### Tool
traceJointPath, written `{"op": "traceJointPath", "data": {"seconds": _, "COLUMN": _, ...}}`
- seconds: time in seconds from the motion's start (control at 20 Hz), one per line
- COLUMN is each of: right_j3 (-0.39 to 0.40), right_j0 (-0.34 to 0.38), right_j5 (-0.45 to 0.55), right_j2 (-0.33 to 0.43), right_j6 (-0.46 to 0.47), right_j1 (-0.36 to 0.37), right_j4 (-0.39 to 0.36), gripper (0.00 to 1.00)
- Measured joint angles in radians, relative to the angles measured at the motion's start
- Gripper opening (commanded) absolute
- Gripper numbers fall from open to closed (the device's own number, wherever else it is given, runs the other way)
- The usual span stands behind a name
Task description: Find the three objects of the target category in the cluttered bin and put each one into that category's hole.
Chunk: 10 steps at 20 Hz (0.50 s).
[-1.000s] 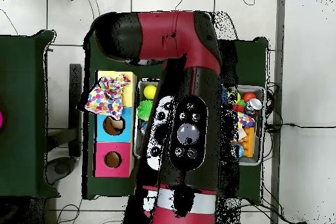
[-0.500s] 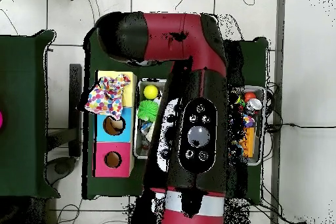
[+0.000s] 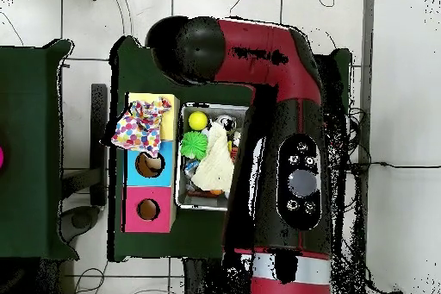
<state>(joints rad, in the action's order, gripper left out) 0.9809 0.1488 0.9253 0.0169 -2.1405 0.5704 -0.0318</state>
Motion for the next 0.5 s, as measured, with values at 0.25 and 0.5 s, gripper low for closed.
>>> {"op": "traceJointPath", "data": {"seconds": 0.25, "right_j3": 0.005, "right_j0": 0.019, "right_j5": -0.005, "right_j2": 0.038, "right_j6": 0.0, "right_j1": 0.007, "right_j4": 0.0, "gripper": 1.0}}
{"op": "traceJointPath", "data": {"seconds": 0.5, "right_j3": 0.011, "right_j0": 0.026, "right_j5": -0.005, "right_j2": 0.075, "right_j6": 0.0, "right_j1": 0.014, "right_j4": 0.0, "gripper": 1.0}}
